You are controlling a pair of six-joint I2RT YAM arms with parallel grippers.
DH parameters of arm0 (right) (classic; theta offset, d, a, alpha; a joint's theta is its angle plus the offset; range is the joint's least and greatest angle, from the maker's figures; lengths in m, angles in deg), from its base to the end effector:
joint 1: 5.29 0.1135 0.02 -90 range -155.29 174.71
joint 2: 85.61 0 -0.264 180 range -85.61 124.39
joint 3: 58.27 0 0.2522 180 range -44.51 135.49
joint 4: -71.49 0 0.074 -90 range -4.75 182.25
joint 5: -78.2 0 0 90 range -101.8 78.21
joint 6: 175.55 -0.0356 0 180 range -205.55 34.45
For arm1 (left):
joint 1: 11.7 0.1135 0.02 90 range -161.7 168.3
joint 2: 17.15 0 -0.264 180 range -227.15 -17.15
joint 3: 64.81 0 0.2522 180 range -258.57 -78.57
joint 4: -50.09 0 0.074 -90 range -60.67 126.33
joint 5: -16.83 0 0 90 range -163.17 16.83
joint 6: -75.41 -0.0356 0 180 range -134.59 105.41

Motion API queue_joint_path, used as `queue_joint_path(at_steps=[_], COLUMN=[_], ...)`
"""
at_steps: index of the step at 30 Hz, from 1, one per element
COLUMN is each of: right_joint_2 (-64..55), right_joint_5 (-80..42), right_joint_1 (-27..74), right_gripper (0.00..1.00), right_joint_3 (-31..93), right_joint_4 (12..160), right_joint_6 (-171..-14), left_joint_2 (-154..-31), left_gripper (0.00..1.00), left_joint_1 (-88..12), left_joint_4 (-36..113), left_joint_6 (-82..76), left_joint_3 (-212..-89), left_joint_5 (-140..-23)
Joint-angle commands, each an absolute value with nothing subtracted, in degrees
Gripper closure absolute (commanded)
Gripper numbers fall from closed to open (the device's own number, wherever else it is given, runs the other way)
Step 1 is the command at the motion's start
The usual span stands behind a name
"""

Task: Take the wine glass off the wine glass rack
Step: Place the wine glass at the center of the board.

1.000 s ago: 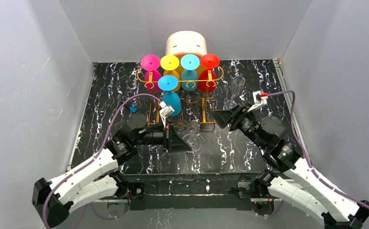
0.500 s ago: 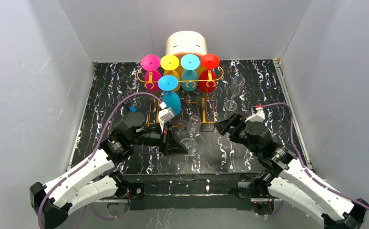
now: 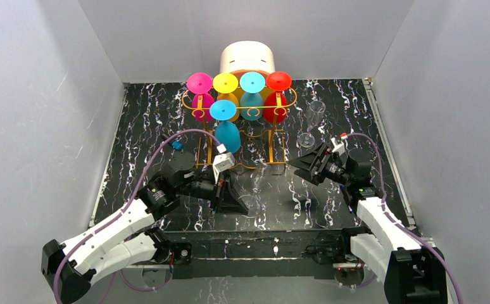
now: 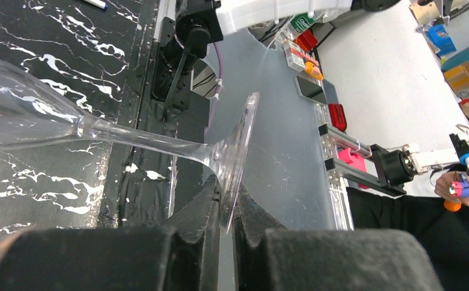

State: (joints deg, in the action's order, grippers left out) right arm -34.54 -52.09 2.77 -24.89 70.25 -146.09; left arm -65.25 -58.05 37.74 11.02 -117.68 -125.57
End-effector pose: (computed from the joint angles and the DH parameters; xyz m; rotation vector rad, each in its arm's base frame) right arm 0.1863 0.0496 0.2136 0.3899 2.0235 1.4393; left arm 0.1107 -0.1569 0.3183 1.0912 1.6373 -1.6492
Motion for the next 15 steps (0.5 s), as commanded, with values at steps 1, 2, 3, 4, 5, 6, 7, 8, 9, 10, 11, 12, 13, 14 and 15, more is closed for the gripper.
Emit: queue_joint_path(at_steps=[1,2,3,4,5,6,7,8,9,10,11,12,13,14,15], right_joint_2=[-32.93,-32.72,-32.54,-32.38,-32.17,-32.12,-32.21,-32.38,-32.5,-32.6,-32.5,-32.29,-32.05,-31.72,-31.47], right_joint_5=[-69.68,-69.83,-69.95,-70.21,-70.67,-71.28,-71.71,-71.85,-71.91,-72.02,-72.35,-72.93,-73.75,-74.44,-75.21], right_joint_1=[2.39,2.4,2.33,2.3,2.29,2.35,2.33,2.29,2.29,2.35,2.34,2.35,2.36,2.28,2.27], right_gripper=[0.05,0.05,0.06,0.07,0.08,0.09,0.09,0.09,0.09,0.1,0.1,0.11,0.12,0.13,0.14], right_joint_3=[-22.74,-22.78,-22.8,-22.8,-22.8,-22.73,-22.53,-22.15,-21.65,-21.0,-20.43,-19.74,-19.11,-18.44,-17.68], right_joint_4=[53.32,53.28,53.46,53.34,52.97,52.32,52.0,52.1,52.63,53.36,53.91,53.77,53.52,53.45,53.39], right_joint_6=[-148.37,-148.32,-148.31,-148.37,-148.44,-148.72,-148.9,-148.8,-148.38,-147.82,-147.32,-147.26,-147.32,-147.49,-147.51], left_joint_2=[-63.44,-63.35,-63.19,-62.88,-62.51,-62.03,-61.47,-61.02,-60.49,-60.11,-59.83,-59.79,-59.76,-59.92,-60.13], left_gripper=[1.0,1.0,1.0,1.0,1.0,1.0,1.0,1.0,1.0,1.0,1.0,1.0,1.0,1.0,1.0], left_joint_1=[-58.32,-58.29,-58.28,-58.28,-58.28,-58.35,-58.29,-58.28,-58.28,-58.28,-58.32,-58.29,-58.28,-58.28,-58.32], left_joint_4=[49.97,51.2,51.92,51.69,50.83,50.02,49.57,49.04,48.08,46.97,45.48,44.03,42.88,42.29,41.56], left_joint_6=[11.09,10.71,10.05,8.93,7.3,5.87,4.75,3.52,1.88,0.08,-1.68,-3.78,-5.23,-6.13,-7.52], left_joint_3=[-115.68,-115.4,-115.21,-115.0,-115.18,-115.32,-115.35,-115.25,-115.3,-115.37,-115.51,-115.74,-115.95,-116.06,-116.1], left_joint_5=[-130.85,-131.51,-132.31,-132.69,-132.92,-133.24,-133.51,-133.92,-134.21,-134.66,-135.02,-135.26,-135.85,-136.28,-136.57])
